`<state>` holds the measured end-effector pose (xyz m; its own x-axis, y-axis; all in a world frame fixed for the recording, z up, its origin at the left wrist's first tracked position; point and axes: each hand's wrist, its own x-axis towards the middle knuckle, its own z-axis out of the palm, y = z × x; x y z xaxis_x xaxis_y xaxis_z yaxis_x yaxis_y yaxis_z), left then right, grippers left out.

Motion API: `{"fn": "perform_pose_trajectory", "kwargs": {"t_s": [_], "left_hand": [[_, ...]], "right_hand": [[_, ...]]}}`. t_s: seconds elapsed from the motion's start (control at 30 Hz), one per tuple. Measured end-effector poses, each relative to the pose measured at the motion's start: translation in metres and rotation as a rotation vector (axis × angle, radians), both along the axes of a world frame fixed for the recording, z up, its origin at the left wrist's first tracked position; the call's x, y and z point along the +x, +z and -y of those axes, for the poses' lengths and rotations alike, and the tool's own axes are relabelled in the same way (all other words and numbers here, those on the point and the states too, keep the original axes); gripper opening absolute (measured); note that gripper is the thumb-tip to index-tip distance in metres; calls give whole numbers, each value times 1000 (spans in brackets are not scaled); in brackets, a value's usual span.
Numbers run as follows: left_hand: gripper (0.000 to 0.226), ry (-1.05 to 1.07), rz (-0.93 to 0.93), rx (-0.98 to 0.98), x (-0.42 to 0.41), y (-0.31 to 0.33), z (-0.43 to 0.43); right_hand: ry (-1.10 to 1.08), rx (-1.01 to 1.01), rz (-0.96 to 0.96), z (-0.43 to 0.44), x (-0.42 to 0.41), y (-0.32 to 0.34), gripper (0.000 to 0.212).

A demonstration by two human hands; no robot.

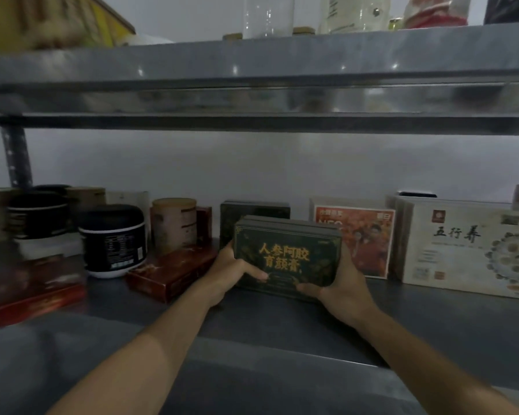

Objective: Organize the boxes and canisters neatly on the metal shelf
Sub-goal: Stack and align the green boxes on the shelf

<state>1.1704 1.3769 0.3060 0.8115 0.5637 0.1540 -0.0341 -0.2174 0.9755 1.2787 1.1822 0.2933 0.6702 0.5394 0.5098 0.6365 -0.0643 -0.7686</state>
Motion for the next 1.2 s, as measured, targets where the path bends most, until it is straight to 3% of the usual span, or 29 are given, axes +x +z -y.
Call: {"fn": "perform_pose_trajectory", "kwargs": {"t_s": [0.13, 0.4, 0.5, 0.8, 1.2], "left_hand": [[59, 28, 5, -43, -9, 4, -21], [45, 137, 62, -65, -2, 1, -43], [58, 198, 46, -72, 3, 1, -51], [51, 358, 58, -10, 20, 6, -54], [51, 430, 273, -6, 54, 9, -61]], "right_hand": [[4, 3, 2, -32, -2, -1, 104], [-63, -65, -49, -71, 7, 4, 83], [-74, -66, -64, -82, 7, 7, 85], [-167, -9, -102, -104, 23, 8, 90], [-130, 11, -153, -130, 59, 1, 104]]}}
